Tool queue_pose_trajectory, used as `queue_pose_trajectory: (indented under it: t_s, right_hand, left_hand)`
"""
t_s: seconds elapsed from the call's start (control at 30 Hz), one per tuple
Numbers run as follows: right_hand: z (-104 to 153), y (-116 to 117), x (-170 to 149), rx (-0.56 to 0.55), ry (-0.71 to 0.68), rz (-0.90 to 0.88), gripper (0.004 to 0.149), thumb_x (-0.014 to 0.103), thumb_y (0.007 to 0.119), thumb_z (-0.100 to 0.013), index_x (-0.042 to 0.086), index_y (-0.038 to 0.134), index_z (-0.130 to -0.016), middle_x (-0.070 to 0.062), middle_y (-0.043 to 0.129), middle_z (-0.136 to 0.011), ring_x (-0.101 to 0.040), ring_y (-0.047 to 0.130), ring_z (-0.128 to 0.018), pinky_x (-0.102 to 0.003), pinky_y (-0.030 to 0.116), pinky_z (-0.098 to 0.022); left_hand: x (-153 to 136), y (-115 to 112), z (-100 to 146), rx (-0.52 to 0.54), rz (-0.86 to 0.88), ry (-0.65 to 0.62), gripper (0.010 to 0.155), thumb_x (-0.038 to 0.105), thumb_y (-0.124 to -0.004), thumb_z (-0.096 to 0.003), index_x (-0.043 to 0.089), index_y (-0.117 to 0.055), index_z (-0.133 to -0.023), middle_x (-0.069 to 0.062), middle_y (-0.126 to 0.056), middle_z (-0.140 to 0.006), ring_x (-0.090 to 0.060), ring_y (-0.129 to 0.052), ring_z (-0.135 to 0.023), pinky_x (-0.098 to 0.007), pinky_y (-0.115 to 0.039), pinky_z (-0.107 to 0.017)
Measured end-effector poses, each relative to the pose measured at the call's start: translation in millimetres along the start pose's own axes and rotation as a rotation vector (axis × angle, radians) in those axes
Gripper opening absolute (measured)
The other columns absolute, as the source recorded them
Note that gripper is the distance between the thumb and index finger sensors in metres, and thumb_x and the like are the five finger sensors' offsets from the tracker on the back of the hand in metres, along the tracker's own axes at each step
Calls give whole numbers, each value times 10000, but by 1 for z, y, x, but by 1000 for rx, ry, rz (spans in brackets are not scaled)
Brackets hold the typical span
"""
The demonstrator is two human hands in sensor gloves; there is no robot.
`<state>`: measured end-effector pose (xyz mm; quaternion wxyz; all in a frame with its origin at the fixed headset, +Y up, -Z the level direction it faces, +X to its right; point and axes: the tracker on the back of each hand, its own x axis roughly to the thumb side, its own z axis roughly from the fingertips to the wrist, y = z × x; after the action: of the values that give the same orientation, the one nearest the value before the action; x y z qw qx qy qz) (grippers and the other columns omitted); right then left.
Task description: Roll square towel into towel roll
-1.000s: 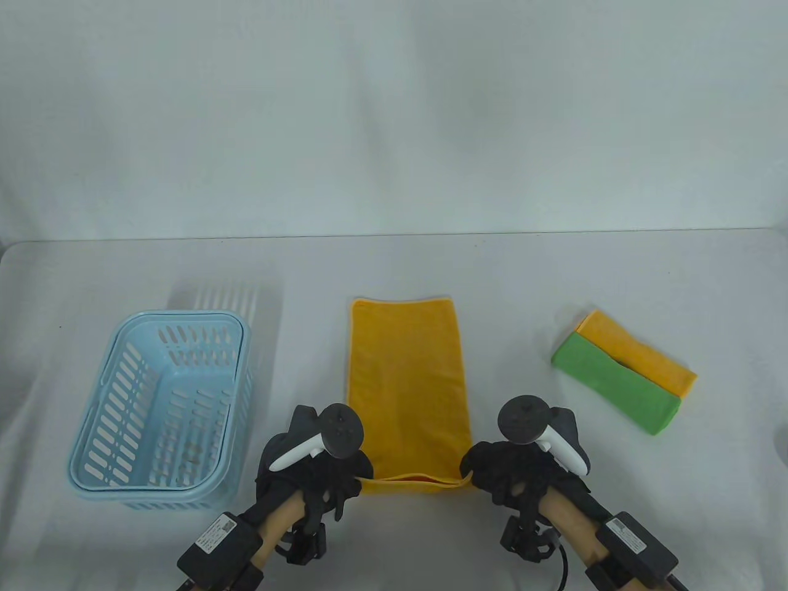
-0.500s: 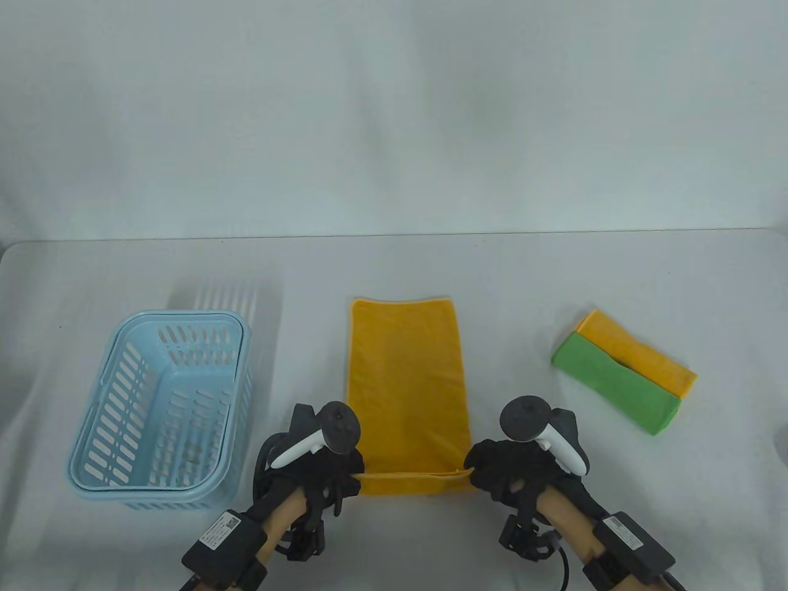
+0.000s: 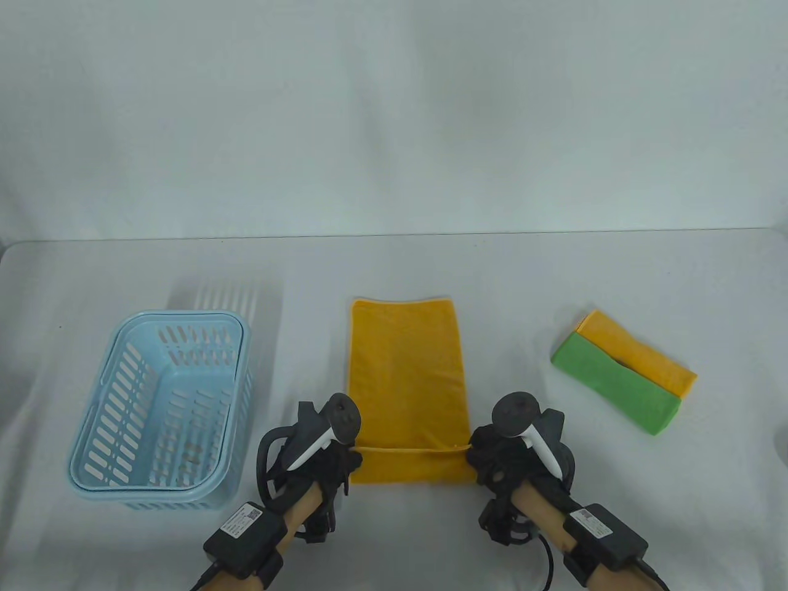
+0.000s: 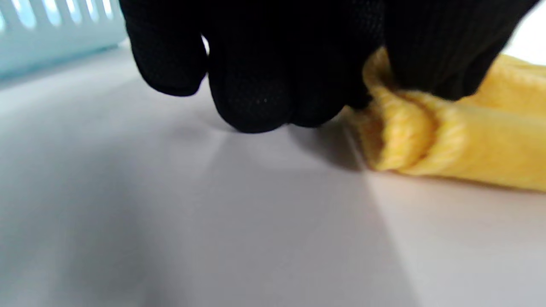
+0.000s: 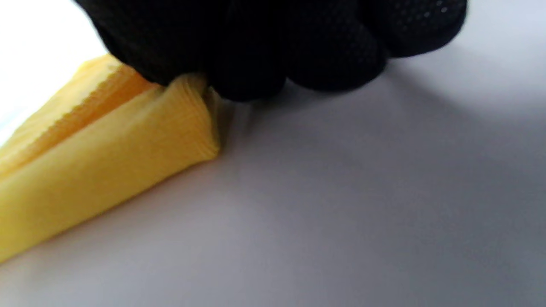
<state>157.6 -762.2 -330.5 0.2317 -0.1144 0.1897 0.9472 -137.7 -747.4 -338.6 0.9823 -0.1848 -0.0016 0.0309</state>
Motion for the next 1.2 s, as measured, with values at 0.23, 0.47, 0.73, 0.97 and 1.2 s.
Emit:
queue_pose_trajectory:
  t_s: [0.23, 0.47, 0.73, 0.97, 1.2]
  right_hand:
    - [3, -5, -3, -1, -3, -43, 505, 487, 827, -315, 316, 761, -786, 56, 924, -601, -205, 924, -483, -469, 766, -454]
    - [11, -21, -6, -27, -38, -103, 602, 506, 828, -307, 318, 707, -867, 36, 891, -775, -258, 916, -655, -519, 728, -552]
    - [36, -24, 14, -79, -214, -39, 649, 510, 828, -299, 329, 661, -900, 26, 831, -870, -287, 858, -779, -547, 683, -606]
    - [48, 1, 36, -4, -403, 156, 664, 466, 836, -308, 340, 603, -917, 33, 677, -983, -303, 705, -915, -571, 588, -674]
    - [43, 21, 39, -24, -393, 346, 682, 458, 833, -314, 329, 589, -938, 39, 608, -1026, -309, 618, -974, -584, 531, -704]
  left_hand:
    - [-9, 2, 0, 9, 34, 17, 605, 510, -810, -358, 309, -732, -923, 61, -862, -834, -195, -947, -670, -500, -727, -655]
    - [-14, 15, 9, 68, 70, -12, 684, 559, -811, -334, 301, -722, -961, 40, -862, -923, -239, -968, -777, -510, -743, -657]
    - [3, 29, 32, 159, 3, -125, 738, 591, -823, -309, 315, -696, -982, 32, -827, -970, -261, -936, -829, -527, -721, -672]
    - [28, 17, 42, 107, -126, -343, 727, 571, -812, -312, 371, -647, -991, 65, -733, -1035, -243, -844, -927, -522, -681, -714]
    - [40, -4, 34, 84, -309, -340, 696, 527, -811, -324, 363, -674, -987, 72, -725, -1048, -227, -841, -946, -494, -697, -718]
